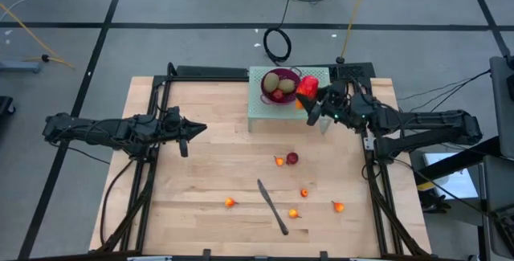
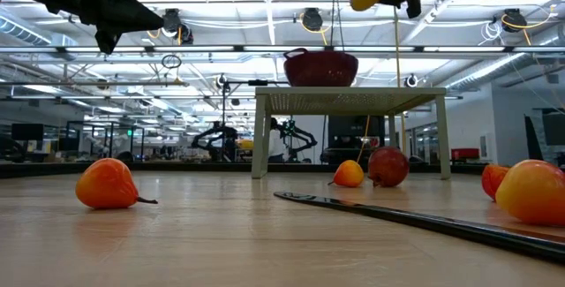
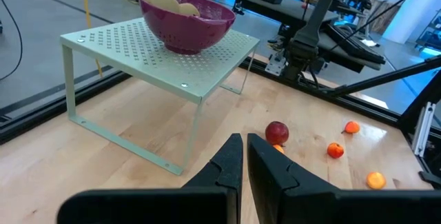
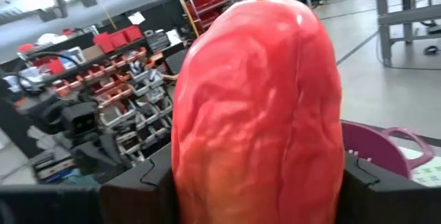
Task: Pick & Place Fruit
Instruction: Put the red mango into the violet strainer bowl on the shelf
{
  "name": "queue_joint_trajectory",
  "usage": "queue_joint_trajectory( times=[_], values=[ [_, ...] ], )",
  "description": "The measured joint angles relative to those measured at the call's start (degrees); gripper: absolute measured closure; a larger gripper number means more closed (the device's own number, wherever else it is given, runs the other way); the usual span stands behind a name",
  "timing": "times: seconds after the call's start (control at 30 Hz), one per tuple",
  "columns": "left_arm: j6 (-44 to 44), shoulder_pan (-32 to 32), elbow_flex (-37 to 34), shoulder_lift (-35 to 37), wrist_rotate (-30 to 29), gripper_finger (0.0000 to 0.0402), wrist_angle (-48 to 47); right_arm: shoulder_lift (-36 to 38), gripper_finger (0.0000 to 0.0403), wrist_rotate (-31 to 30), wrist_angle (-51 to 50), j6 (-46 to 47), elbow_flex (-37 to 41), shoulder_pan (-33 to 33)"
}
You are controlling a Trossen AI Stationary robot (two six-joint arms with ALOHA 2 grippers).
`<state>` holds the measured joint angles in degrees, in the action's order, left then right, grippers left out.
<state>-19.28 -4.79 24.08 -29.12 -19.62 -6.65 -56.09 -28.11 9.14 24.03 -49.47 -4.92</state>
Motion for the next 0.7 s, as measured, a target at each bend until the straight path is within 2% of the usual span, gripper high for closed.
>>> queue_joint_trajectory(
  times=[0.27,0.5,0.7],
  values=[
    [0.03,0.00,0.00,-0.08,-0.02,0.0380,-0.01,-4.72,0.0188,7.45,-2.48,-1.26,-3.80,-4.84],
    [0.01,0.01,0.00,-0.11,-0.20,0.0380,-0.94,-11.25,0.0188,9.92,-19.58,-2.71,-15.60,-8.85],
    [-0.02,0.01,0.00,-0.11,-0.45,0.0380,-1.07,-16.74,0.0188,11.93,-30.22,-3.03,-23.42,-12.41]
  ],
)
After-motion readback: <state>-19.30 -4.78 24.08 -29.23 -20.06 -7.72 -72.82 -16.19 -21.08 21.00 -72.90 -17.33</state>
